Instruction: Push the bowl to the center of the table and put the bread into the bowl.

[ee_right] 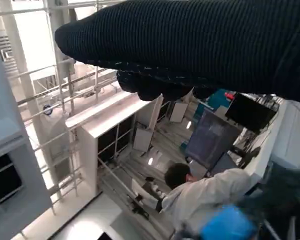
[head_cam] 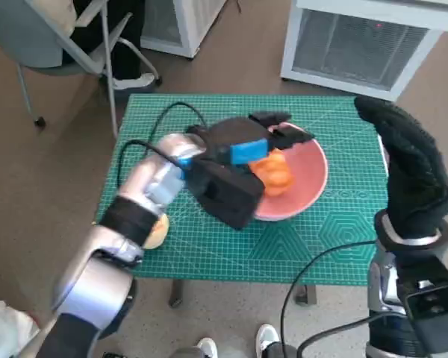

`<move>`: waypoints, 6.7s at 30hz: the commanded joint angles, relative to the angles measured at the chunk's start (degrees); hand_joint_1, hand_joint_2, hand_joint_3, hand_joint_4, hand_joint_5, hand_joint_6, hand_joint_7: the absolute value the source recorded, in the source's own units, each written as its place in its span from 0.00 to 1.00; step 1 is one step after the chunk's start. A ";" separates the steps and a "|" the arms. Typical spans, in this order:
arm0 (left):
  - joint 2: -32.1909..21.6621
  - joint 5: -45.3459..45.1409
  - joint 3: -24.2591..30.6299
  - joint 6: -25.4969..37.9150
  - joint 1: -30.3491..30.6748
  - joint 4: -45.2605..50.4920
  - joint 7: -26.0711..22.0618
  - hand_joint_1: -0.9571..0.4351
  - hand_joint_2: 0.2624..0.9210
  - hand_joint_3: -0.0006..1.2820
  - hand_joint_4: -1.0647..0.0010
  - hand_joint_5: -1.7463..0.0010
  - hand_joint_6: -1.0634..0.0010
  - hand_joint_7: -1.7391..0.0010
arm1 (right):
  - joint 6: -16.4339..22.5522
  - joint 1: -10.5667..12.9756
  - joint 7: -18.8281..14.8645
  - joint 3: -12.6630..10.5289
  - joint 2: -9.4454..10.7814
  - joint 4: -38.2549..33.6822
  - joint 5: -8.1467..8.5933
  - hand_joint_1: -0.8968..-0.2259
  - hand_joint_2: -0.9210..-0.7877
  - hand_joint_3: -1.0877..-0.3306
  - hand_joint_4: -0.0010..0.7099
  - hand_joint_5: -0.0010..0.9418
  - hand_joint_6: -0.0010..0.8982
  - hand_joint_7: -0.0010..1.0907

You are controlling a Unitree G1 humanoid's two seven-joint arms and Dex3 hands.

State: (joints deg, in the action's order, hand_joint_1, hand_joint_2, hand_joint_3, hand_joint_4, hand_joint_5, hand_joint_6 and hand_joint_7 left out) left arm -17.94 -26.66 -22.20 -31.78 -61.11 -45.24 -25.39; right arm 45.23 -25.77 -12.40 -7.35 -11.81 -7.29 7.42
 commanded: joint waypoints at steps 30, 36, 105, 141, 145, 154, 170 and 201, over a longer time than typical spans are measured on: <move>-31.96 15.23 24.68 0.97 44.40 42.01 -8.94 0.40 0.92 0.00 0.64 1.00 0.57 0.98 | -0.43 0.69 -0.99 1.91 1.05 0.04 1.92 0.43 0.00 0.42 0.42 0.00 0.00 0.61; -30.88 14.41 25.19 1.36 48.57 42.02 -7.77 0.39 0.90 0.00 0.67 1.00 0.59 0.99 | 0.00 0.17 -1.68 2.18 0.95 -1.19 2.42 0.42 0.00 0.42 0.42 0.00 0.00 0.61; -18.17 9.26 17.04 10.08 32.37 39.91 5.16 0.69 1.00 0.11 0.48 0.25 0.45 0.30 | -0.47 -0.78 -5.38 1.47 -0.10 -2.30 3.93 0.44 0.00 0.41 0.39 0.00 0.00 0.59; 5.56 -2.21 -2.60 5.03 -1.51 -4.66 4.49 0.58 0.94 0.16 0.77 0.79 0.83 0.53 | 0.70 0.00 -3.82 0.65 0.27 -1.83 1.59 0.46 0.00 0.39 0.40 0.00 0.00 0.58; 5.86 -2.84 -3.66 8.25 -1.92 -4.21 1.17 0.50 0.92 0.06 0.93 0.96 0.92 0.77 | 0.62 0.38 -3.46 0.52 0.41 -1.47 1.46 0.45 0.00 0.39 0.40 0.00 0.00 0.58; 5.47 -4.49 -4.74 5.87 -1.19 -5.00 3.39 0.33 0.94 0.02 1.00 1.00 0.98 0.86 | 0.31 0.37 -3.03 0.10 0.29 -1.55 1.65 0.43 0.00 0.39 0.40 0.00 0.00 0.58; 5.29 7.84 6.06 -5.56 5.22 -3.78 11.27 0.24 1.00 0.17 1.00 1.00 0.99 1.00 | -2.61 -0.82 -0.51 -0.91 -0.03 0.76 0.58 0.44 0.00 0.40 0.41 0.01 0.00 0.60; 16.01 42.60 20.95 -6.20 22.16 24.11 4.55 0.24 1.00 0.36 0.82 0.98 0.73 0.92 | -12.00 -10.64 1.00 1.08 0.33 2.60 -0.37 0.47 0.00 0.41 0.38 0.00 0.00 0.57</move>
State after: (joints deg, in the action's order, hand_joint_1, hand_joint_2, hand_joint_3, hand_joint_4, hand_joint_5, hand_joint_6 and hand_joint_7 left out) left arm -2.68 14.01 -1.49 -40.01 -40.68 -24.42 -20.20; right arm 34.24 -35.85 -10.88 -6.60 -11.16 -4.54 6.68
